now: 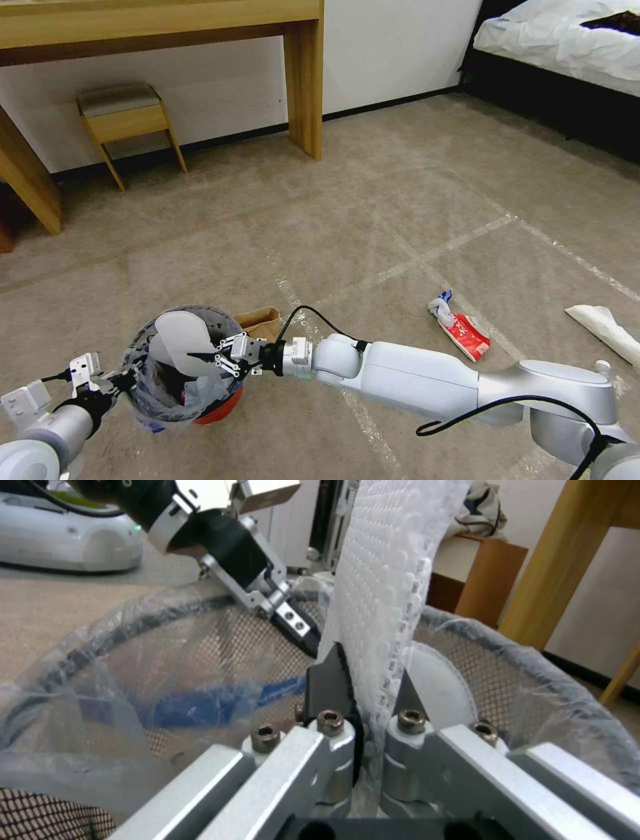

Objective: Pick up the trash bin and place the garbage on the floor into it.

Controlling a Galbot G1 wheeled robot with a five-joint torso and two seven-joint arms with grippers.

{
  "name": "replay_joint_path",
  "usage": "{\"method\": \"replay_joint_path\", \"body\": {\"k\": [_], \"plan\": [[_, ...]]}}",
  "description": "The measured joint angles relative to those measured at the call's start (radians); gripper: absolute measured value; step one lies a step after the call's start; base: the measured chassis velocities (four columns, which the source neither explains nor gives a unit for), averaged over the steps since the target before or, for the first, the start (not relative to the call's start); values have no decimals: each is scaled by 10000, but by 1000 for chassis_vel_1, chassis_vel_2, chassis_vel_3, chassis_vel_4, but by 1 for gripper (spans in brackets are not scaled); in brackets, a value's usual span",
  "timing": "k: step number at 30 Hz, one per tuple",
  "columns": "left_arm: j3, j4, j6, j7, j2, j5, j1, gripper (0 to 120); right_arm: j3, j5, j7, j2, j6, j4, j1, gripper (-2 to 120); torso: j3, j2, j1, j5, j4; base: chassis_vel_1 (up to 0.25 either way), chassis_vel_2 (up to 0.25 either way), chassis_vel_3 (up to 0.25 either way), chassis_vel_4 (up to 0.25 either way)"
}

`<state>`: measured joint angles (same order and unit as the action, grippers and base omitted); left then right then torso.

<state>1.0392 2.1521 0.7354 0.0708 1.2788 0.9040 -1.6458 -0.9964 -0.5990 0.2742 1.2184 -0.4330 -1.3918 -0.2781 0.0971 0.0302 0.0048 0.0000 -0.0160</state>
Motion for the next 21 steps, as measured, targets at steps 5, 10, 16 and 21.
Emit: {"method": "replay_joint_path", "body": {"k": [5,10,16,21], "plan": [[-19,-6,1,0,-2,-7,26,1,2,-19,-3,17,14,-6,29,0,0,0,0,0,0,0,0,0,0],[-36,-17,1,-1,-2,-7,48,1,-32,-17,-30,38,18,-1,27,0,0,-1,0,0,0,0,0,0,0],[-39,-46,1,0,-6,-8,65,1,-50,25,-101,42,39,58,-54,11,0,-3,0,0,0,0,0,0,0],[-65,-87,1,1,12,-9,73,1,-54,58,-128,64,39,137,-176,33,0,-3,0,0,0,0,0,0,0]]}}
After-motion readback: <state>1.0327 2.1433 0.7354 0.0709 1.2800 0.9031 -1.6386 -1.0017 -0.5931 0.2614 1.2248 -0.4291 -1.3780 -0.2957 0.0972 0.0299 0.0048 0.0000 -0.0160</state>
